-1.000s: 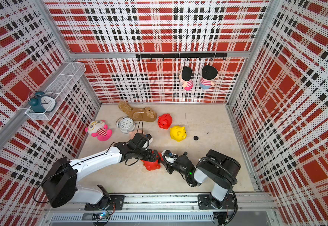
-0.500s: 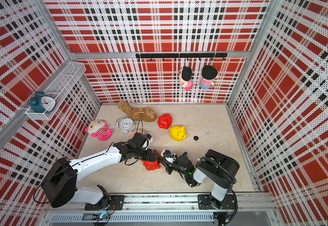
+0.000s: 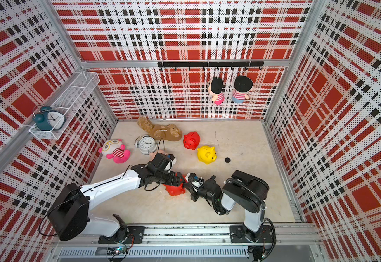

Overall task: Open piggy banks
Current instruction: Open the lid on the piggy bank.

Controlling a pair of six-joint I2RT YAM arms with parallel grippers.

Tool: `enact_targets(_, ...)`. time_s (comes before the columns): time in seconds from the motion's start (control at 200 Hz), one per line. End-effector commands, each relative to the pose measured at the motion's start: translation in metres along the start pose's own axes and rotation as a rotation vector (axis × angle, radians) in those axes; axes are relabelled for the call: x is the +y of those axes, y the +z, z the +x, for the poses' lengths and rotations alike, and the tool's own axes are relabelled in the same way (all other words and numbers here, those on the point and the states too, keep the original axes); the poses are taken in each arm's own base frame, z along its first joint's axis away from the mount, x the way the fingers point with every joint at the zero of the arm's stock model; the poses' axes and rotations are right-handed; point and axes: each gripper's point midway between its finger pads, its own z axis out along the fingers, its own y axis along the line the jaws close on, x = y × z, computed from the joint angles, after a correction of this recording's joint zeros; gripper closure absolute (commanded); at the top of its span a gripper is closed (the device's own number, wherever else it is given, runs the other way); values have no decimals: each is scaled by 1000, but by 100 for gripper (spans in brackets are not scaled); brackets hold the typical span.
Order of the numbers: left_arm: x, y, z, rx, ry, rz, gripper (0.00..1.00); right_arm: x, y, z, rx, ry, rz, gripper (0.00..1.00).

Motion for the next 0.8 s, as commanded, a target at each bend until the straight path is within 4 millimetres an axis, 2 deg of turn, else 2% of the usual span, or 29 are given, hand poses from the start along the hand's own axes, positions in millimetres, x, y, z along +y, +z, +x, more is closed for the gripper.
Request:
enact_targets(0.0,21,19,53,180,-15,-61,3,10,12,-22,-60,-36,-50,100)
enact_targets(0.23,55,14,49,145,-86,-161,4,-6,-15,-23,-60,-40,23,100)
enact_targets(0.366,64,10,46,127,-103,-193,4,-14,-32,-18,-40,-48,60,100)
enact_targets(0.586,68,8,43,107,-117,-216,4,-24,-48,-13,-22,-21,117,100)
enact_targets(0.792,98,-10,34,4,-247,-317,4,-49,-55,-7,43,63,266,100)
